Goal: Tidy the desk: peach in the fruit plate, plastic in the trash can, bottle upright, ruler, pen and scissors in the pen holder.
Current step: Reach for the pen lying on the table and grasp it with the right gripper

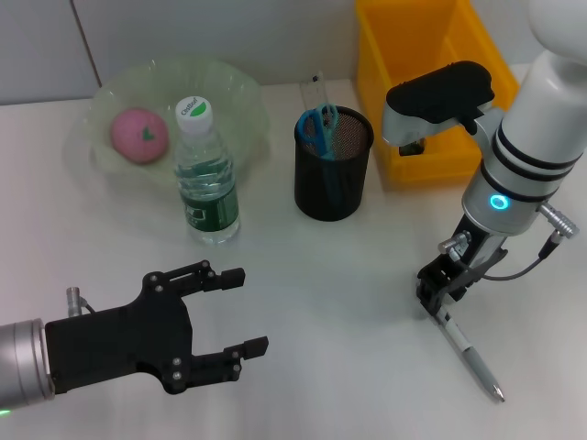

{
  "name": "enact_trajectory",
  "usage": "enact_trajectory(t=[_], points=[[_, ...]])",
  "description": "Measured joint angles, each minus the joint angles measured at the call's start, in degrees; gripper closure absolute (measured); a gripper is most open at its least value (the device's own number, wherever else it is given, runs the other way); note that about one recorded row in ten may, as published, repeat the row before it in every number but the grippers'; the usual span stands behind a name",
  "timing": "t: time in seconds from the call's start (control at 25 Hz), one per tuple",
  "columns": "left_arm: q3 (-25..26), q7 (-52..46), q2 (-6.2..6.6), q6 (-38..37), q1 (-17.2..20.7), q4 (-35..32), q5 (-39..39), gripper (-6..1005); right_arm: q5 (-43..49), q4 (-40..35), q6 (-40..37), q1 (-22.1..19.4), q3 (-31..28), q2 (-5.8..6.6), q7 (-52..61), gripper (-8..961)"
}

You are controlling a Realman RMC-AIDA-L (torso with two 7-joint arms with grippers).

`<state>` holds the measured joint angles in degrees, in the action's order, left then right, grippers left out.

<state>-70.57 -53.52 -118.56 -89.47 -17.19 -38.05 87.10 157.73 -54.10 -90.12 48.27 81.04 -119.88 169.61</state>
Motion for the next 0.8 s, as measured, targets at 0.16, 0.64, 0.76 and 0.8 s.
enact_trajectory(t=[0.16,0.64,0.76,0.8], points=[[0.0,0.0,0.00,0.0,0.0,0.0,0.0,234,0.0,0.0,0.0,0.0,0.0,0.00,0.0,593],[-0.1,0.0,0.00,0.0,-0.2,0.0,0.0,234,-0.1,2.0,0.6,0.8,0.1,0.00,0.0,619],[-0.1,0.0,0.00,0.0,-0.2,0.1,0.0,234,-0.1,2.0,0.7,0.8,0.1,0.00,0.0,626],[-0.1,0.0,0.00,0.0,-0.2,0.1,0.0,234,-0.1,1.9,0.7,0.8,0.1,0.00,0.0,629]])
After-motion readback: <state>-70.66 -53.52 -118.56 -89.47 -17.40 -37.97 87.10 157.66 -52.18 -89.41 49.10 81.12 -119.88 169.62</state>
